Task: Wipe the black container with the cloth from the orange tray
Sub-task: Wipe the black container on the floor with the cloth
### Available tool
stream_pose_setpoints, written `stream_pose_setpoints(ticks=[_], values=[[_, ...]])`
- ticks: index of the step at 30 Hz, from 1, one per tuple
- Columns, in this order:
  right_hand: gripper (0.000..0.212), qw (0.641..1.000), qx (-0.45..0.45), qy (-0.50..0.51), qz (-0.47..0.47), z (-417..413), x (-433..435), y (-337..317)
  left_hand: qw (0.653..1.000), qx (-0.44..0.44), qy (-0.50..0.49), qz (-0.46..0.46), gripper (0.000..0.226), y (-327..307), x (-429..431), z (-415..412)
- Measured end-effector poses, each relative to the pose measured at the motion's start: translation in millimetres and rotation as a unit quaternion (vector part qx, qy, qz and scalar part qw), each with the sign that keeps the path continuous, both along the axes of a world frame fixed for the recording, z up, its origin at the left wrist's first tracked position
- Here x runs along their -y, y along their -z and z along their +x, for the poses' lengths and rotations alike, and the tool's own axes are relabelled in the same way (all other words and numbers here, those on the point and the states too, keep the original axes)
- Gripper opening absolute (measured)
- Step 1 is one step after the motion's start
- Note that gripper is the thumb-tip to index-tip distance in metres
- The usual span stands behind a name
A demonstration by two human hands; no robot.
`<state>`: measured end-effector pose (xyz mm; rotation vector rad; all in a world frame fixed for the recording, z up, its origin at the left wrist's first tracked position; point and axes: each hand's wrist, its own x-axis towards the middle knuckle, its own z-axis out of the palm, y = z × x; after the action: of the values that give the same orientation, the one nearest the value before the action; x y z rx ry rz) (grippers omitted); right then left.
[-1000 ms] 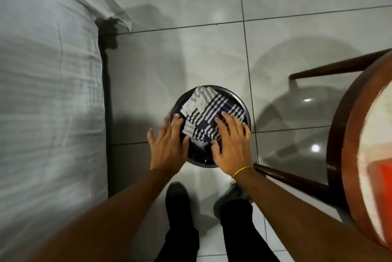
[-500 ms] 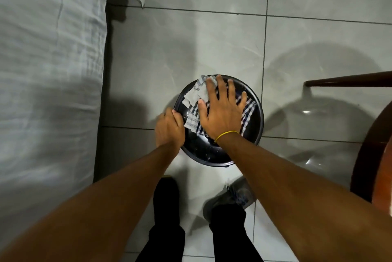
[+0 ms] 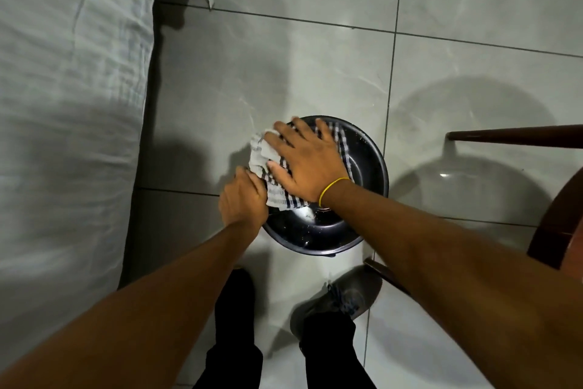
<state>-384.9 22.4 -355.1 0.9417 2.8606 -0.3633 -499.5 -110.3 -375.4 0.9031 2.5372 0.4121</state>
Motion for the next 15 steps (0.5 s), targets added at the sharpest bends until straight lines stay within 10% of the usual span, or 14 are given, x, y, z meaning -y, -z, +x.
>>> stream_pose_setpoints(ticks=[5, 15], values=[[0.066, 0.939, 0.016, 0.343, -0.018, 22, -6, 2, 0.999, -0.013, -0.044, -0.003, 0.032, 2, -4, 5], [0.064, 0.623, -0.069, 0.773, -0.094, 77, 64, -1, 0.999, 0.0, -0.027, -0.047, 0.036, 3, -5, 15]])
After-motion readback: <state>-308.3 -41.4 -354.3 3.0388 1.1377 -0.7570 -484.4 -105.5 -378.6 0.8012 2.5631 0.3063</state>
